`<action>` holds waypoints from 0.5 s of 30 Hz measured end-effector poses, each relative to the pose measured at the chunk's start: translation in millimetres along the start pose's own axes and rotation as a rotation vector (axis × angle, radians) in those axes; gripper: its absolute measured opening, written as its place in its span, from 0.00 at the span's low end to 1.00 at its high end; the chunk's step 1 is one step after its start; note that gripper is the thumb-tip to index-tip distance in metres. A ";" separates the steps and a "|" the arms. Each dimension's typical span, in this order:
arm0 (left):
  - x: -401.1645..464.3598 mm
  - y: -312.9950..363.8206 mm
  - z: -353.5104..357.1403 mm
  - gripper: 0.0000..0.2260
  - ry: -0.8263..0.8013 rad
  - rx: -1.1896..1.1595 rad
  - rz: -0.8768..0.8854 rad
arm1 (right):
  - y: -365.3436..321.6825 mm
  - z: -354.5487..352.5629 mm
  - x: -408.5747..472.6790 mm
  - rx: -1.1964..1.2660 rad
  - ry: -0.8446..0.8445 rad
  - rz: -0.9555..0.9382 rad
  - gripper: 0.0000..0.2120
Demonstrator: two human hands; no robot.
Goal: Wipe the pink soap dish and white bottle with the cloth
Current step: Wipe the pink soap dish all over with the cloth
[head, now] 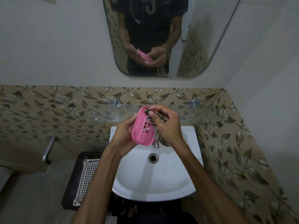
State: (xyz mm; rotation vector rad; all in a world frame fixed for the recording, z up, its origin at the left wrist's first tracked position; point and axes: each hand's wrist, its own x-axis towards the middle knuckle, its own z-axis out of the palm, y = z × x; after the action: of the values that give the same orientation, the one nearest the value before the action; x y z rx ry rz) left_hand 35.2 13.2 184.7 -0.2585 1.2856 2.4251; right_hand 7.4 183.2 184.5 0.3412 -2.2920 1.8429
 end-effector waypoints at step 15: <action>12.4 -11.6 21.8 0.23 0.114 -0.076 -0.034 | -8.0 15.5 -39.0 -0.445 0.110 -0.255 0.10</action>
State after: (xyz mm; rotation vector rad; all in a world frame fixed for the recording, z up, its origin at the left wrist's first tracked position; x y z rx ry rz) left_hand 29.0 40.2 184.1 -0.4421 1.2274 2.4642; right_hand 47.1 168.9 177.6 0.4244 -2.3670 1.1650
